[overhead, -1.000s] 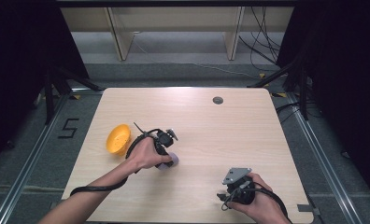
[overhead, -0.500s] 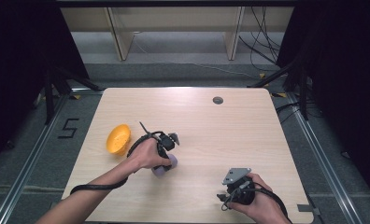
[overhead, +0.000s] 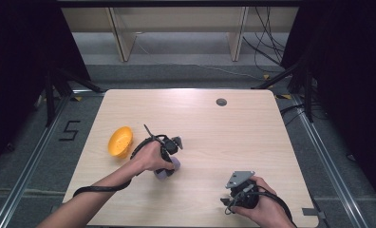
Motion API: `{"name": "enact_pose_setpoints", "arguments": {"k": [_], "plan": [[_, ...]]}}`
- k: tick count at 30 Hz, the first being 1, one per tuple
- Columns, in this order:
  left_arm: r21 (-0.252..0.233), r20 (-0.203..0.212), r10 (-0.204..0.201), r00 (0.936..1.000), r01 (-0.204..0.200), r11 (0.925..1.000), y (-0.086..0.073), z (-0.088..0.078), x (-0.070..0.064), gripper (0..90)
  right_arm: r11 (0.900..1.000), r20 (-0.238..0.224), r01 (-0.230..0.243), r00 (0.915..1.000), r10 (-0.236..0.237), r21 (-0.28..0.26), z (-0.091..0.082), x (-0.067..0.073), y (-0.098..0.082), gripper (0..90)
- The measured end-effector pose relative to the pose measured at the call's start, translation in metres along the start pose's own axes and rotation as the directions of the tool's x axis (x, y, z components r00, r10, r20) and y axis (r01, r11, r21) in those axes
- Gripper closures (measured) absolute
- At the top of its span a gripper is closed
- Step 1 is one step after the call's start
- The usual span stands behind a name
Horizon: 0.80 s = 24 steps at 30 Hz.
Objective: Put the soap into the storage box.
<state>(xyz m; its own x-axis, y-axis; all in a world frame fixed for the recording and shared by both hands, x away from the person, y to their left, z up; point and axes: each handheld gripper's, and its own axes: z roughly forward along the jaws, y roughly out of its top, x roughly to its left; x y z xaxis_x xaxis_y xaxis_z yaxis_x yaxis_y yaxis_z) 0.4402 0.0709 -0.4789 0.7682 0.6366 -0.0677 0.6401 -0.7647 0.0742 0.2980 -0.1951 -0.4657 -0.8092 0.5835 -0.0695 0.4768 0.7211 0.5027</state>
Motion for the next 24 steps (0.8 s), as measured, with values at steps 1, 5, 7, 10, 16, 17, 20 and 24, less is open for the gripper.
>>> {"name": "enact_pose_setpoints", "arguments": {"k": [1, 5, 7, 10, 16, 17, 20, 24], "plan": [[0.0, -0.004, 0.001, 1.0, -0.001, 1.0, 0.0, 0.0, 0.0, 46.3, 1.0, 0.002, 0.0, 1.0, 0.0, -0.001, 0.0, 0.0, 0.0, 41.6], [0.015, -0.016, 0.003, 0.9999, -0.003, 0.9999, 0.001, 0.0, -0.002, 47.5, 1.0, -0.01, -0.015, 0.9998, 0.015, -0.012, 0.0, 0.001, 0.0, 41.6], [0.032, -0.02, -0.002, 0.9998, 0.003, 0.9995, 0.001, 0.0, -0.004, 48.1, 1.0, -0.008, -0.013, 0.9999, 0.013, -0.014, 0.0, 0.001, 0.0, 41.6], [0.012, -0.022, -0.009, 0.9997, 0.009, 0.9999, -0.001, -0.001, -0.004, 48.6, 1.0, -0.012, -0.02, 0.9997, 0.019, -0.011, 0.0, 0.002, 0.0, 41.6], [-0.019, -0.021, 0.002, 0.9998, -0.003, 0.9998, -0.004, -0.004, -0.002, 49.0, 1.0, -0.008, -0.016, 0.9998, 0.015, -0.013, 0.0, 0.001, 0.0, 41.6], [-0.041, -0.018, -0.021, 0.9996, 0.02, 0.9989, -0.004, -0.006, -0.002, 49.0, 1.0, -0.008, -0.016, 0.9998, 0.016, -0.013, 0.0, 0.001, 0.0, 41.7], [-0.062, -0.021, -0.031, 0.9993, 0.03, 0.9976, -0.005, -0.01, 0.001, 49.0, 1.0, -0.012, -0.013, 0.9998, 0.013, -0.013, 0.0, 0.001, 0.0, 41.7], [-0.075, -0.016, -0.058, 0.9982, 0.057, 0.9956, -0.007, -0.018, 0.004, 49.0, 1.0, -0.011, -0.016, 0.9998, 0.016, -0.014, 0.0, 0.001, 0.0, 41.6]]}}
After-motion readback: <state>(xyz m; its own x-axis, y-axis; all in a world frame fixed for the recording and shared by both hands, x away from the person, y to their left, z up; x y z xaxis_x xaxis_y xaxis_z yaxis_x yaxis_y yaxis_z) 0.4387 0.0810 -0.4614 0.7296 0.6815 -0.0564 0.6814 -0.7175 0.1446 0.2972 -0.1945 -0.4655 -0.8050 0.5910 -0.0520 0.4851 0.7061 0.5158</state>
